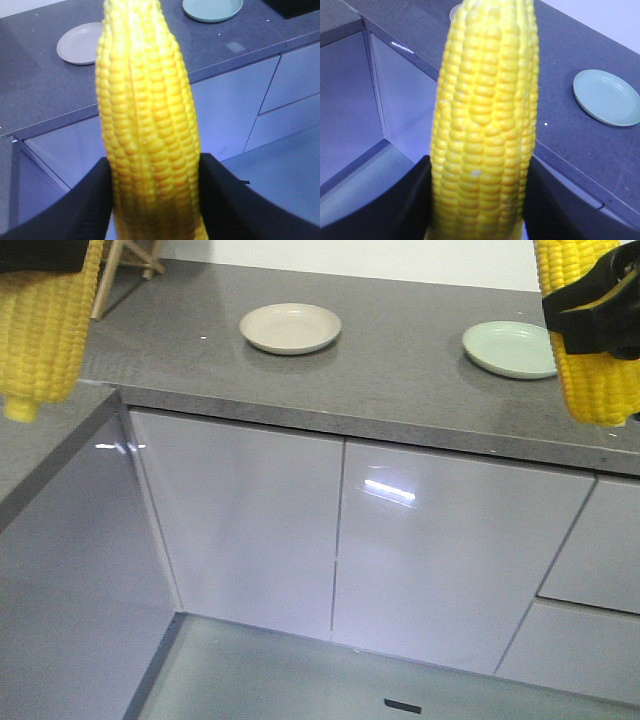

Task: Distribute corn equally
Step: 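Drive the base away, turning toward the other counter, then drive toward the counter with the empty cream and green plates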

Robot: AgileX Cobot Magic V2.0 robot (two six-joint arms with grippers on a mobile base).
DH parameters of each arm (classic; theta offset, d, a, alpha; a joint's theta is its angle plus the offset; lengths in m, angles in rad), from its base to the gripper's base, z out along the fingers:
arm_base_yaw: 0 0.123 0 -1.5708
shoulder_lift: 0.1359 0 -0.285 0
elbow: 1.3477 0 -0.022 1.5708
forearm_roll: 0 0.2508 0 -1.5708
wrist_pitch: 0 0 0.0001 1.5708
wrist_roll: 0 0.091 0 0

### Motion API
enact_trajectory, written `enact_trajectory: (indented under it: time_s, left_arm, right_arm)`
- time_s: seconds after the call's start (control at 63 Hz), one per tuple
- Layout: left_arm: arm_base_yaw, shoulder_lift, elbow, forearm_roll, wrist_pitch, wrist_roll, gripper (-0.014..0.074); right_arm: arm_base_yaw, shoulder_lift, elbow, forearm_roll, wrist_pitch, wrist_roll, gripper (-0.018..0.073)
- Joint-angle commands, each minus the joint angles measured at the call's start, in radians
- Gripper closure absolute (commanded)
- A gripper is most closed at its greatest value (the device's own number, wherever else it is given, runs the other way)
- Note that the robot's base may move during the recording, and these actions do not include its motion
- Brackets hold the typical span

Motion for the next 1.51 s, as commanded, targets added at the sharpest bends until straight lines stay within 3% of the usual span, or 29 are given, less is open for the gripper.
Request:
enact_trajectory:
  time_s: [0.0,1.491]
  left_arm:
    - [-0.003,-0.014,-0.021,-0.004,-0.068,-0.007,0.0603]
    - [-0.003,-0.014,-0.021,-0.004,-0.068,-0.007,0.0603]
  right_arm:
    - [-0.004,-0.019,-0.023,-0.013,-0.074,-0.008,0.0568]
    - [-0.004,-0.019,-0.023,-0.012,-0.075,-0.008,0.0568]
